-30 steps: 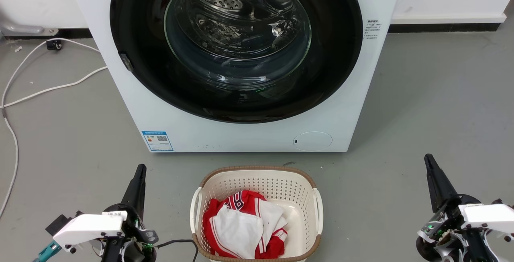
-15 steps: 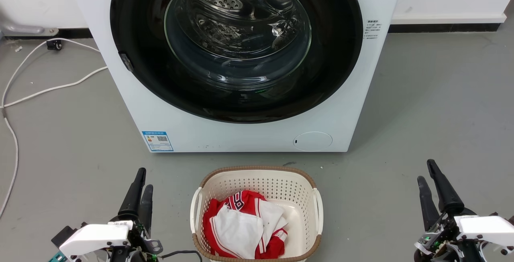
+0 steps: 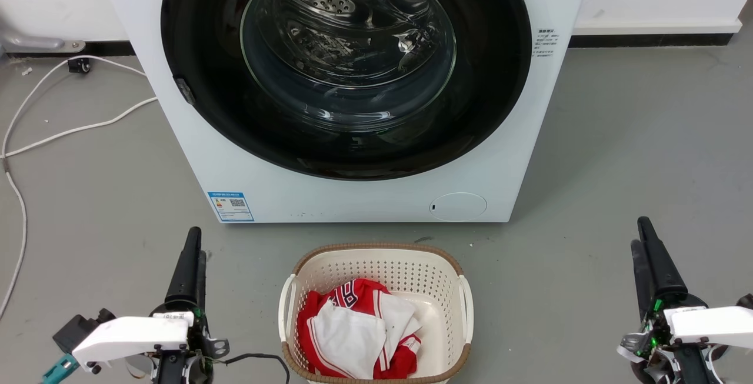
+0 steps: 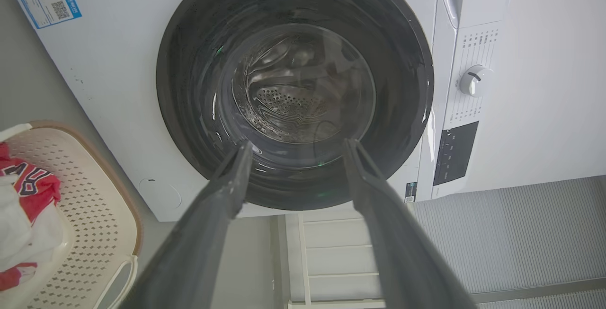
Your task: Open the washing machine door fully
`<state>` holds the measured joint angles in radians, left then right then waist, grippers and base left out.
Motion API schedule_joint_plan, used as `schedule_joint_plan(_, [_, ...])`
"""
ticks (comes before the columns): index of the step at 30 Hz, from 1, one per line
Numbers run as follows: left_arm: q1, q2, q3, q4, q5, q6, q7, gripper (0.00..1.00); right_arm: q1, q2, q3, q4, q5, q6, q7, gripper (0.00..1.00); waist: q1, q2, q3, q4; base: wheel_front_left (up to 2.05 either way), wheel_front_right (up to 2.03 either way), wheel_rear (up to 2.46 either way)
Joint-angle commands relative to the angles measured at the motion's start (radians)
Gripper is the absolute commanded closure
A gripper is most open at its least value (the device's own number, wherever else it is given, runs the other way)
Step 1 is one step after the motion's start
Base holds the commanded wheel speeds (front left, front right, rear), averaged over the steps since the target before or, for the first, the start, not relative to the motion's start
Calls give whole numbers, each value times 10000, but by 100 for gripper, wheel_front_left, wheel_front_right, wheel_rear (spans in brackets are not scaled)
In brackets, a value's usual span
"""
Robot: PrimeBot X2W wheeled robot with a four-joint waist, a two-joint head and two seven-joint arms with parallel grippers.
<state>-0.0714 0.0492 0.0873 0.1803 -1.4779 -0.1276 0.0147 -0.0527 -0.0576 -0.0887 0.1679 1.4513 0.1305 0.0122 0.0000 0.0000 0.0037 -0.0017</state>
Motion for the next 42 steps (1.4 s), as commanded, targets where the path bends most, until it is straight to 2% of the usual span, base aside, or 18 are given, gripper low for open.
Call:
schedule_joint_plan(1, [-263, 40, 88, -379, 536, -19, -142, 0, -54, -9, 18, -415, -749, 2, -147, 0, 0, 0, 3, 1, 0, 0, 0])
schedule_joint_plan(8, [-330, 38, 60, -820, 2025, -22, -417, 0, 48, -5, 241, -885, -2953, 2, -421, 0, 0, 0, 2, 0, 0, 0, 0])
schedule_joint_plan(9, [-330, 38, 60, -820, 2025, -22, -417, 0, 48, -5, 241, -885, -2953, 2, -421, 0, 0, 0, 2, 0, 0, 0, 0])
schedule_joint_plan(25, [-315, 35, -341, -1335, 5646, -19, -978, 0, 315, 18, 364, -1399, -7093, 2, -973, 0, 0, 0, -12, -44, 0, 0, 0])
schedule_joint_plan(42, [-228, 55, -692, -1251, 8893, 249, -1482, 0, 566, 37, 482, -1723, -10134, 2, -1047, 0, 0, 0, 0, -64, 0, 0, 0])
